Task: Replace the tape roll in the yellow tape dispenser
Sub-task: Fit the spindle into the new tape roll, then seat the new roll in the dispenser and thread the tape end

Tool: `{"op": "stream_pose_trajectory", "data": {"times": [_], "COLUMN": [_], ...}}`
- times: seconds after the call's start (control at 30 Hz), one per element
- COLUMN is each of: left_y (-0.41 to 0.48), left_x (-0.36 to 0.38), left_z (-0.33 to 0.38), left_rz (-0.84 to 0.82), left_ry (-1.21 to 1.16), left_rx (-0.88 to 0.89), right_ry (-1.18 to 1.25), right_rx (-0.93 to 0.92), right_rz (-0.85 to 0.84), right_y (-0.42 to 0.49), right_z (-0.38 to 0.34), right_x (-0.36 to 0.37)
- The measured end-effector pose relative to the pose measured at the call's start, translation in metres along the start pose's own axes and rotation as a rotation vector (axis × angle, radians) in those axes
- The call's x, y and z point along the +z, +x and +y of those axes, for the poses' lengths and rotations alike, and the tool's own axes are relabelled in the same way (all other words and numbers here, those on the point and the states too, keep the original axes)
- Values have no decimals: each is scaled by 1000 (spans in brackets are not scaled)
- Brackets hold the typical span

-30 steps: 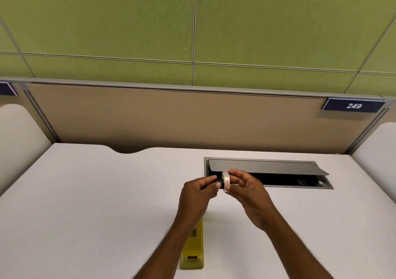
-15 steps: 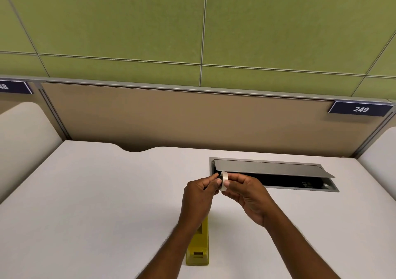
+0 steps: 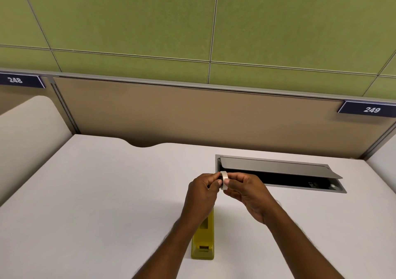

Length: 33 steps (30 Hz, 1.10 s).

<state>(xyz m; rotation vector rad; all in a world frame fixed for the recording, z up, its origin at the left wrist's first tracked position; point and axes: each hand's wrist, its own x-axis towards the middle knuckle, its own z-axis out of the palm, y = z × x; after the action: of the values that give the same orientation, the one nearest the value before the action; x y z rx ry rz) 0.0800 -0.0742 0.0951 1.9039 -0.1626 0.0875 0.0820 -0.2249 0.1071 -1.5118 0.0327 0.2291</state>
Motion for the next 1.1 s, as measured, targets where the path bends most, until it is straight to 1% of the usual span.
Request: {"op": "stream_pose_trajectory", "data": {"times": [0.13, 0.33, 0.43, 0.57, 0.7, 0.93, 1.1], "left_y": [-4, -28, -47, -71, -79, -81, -82], "left_x": [-5, -18, -18, -14, -5, 3, 5], "left_z": [-13, -62, -87, -108, -119, -123, -125], "left_rz": [16, 55, -27, -191, -262, -211, -177], "left_ry": [-14, 37, 49, 86, 130, 204, 201], "left_rx": [-55, -99, -118, -74, -63, -33, 2], "right_ry": [18, -30, -105, -222, -278, -286, -325], "right_rx": [20, 86, 70, 9, -29, -17, -53], "right_rz": [33, 55, 59, 79, 145, 177, 139], "right_y": [2, 1, -4, -9, -10, -9, -6], "right_z": [10, 38, 51, 67, 82, 96, 95], "right_x": [6, 20, 27, 35, 39, 42, 37]}}
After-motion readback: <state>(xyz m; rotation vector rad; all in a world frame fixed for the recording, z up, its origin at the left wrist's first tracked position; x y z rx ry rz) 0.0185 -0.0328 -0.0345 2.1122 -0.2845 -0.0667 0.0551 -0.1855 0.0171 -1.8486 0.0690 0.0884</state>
